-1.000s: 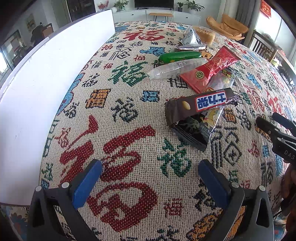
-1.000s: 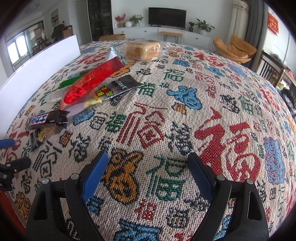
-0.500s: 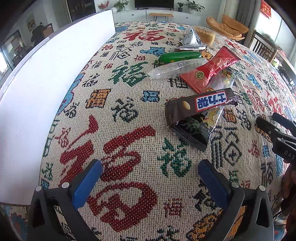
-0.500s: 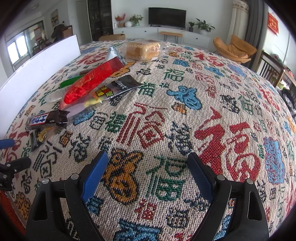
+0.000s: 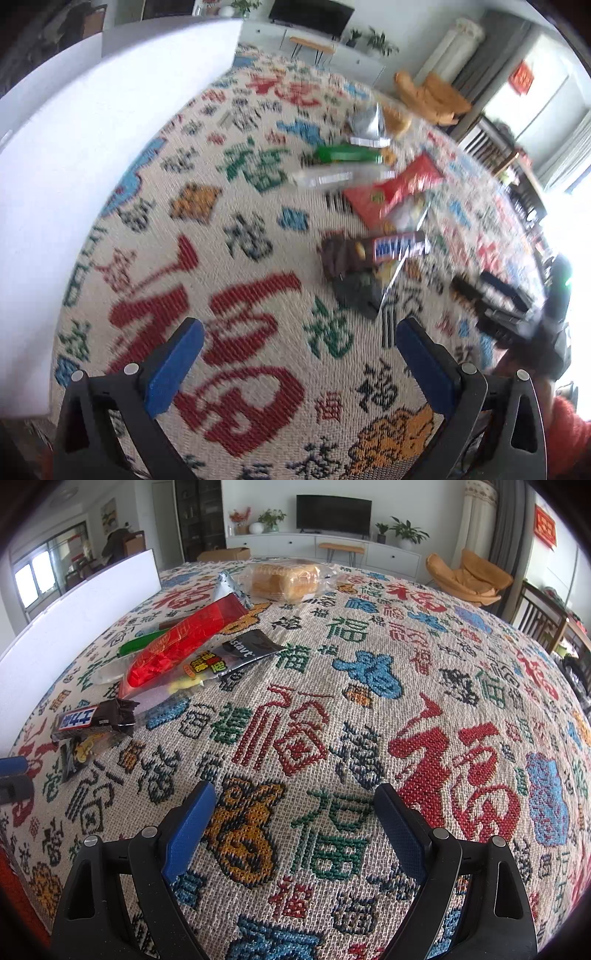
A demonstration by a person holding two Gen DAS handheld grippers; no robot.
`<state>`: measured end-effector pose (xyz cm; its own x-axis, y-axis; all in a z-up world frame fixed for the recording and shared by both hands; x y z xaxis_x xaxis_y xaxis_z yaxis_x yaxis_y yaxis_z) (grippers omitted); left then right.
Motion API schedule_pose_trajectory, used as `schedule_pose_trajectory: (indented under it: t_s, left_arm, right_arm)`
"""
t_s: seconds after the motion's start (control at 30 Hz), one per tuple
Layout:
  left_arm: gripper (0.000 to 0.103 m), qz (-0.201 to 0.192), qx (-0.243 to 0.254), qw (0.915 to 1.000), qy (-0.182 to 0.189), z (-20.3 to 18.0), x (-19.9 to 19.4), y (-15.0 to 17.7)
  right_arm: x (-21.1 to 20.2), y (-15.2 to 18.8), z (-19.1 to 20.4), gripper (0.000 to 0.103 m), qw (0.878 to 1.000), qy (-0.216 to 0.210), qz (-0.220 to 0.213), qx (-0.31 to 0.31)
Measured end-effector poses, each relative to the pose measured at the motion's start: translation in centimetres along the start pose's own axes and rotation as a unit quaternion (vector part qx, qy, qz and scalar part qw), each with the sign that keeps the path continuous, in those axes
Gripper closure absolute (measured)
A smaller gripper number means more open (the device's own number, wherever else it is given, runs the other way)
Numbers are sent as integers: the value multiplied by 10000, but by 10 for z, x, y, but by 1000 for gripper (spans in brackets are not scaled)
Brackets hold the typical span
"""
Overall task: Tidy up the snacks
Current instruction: 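Grasp the Snickers bar with the left tool, then grasp the Astavt candy stick pack with the right tool while the left tool holds the Snickers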
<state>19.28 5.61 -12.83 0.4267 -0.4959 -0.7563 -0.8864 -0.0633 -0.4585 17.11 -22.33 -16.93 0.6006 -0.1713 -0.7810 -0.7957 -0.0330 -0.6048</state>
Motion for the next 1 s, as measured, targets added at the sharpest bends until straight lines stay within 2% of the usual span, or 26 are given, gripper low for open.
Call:
schedule_pose_trajectory:
  t_s: [0.07, 0.13, 0.27, 0.37, 0.43, 0.47, 0.53, 0.57, 0.6, 0.73, 0.77, 0.87, 0.9, 1.0]
  left_arm:
    - [1, 64, 541, 9979, -344, -6, -2, -10]
    - [5, 171, 1125, 9920, -556, -20, 3, -18]
    - [14, 363, 1947, 9799, -226, -54, 23, -36]
    - [36, 763, 2199, 9724, -183, -67, 51, -43]
    - [66, 1065, 2116, 9714, -140, -66, 66, -40]
    - [71, 1156, 2024, 9725, -7, -63, 69, -39]
    - [81, 1009, 1830, 9772, 364, -63, 58, -34]
    - [83, 946, 1707, 9796, 479, -61, 52, -30]
    - [83, 850, 1641, 9818, 440, -57, 46, -28]
    - [83, 556, 1022, 9931, 164, -27, 19, -16]
    - [83, 461, 808, 9957, -13, -16, 14, -13]
    - [83, 303, 281, 9970, -652, 17, 1, -7]
    - [82, 287, 153, 9966, -763, 23, 1, -6]
    - [76, 232, 70, 9968, -763, 26, 1, -7]
  right_arm:
    - [-1, 0, -1, 13, 10000, 0, 0, 0]
    - [0, 0, 0, 13, 10000, -1, 0, 1]
    - [-1, 0, -1, 13, 10000, -7, 1, 2]
    - [-1, 0, -1, 13, 10000, -3, -1, 2]
    - [0, 0, -1, 13, 10000, -2, -1, 2]
    - [0, 0, -1, 13, 10000, -2, -1, 2]
    - [0, 0, -1, 13, 10000, -2, -1, 2]
    - [0, 1, -1, 13, 10000, -3, -1, 3]
    - [0, 1, 0, 13, 10000, -3, -2, 2]
    - [0, 0, -1, 13, 10000, -2, -2, 2]
    - [0, 0, -1, 13, 10000, -2, -2, 2]
    - [-1, 0, -1, 13, 10000, -2, -2, 2]
    - [0, 1, 0, 13, 10000, -2, -2, 2]
    - [0, 0, 0, 13, 10000, -3, -3, 3]
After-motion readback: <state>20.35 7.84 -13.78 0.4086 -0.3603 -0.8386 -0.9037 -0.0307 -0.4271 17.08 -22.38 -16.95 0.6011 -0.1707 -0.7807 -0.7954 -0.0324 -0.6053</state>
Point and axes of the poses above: each gripper's, at about its wrist camera, not at the fingertips, and x roughly the way its jaws point, z to its left, y to its underside, the point moved 4 cm from there along x, roughly the way its jaws point, and after that the axes turned 10 degrees about y, right-handed, at the moved point
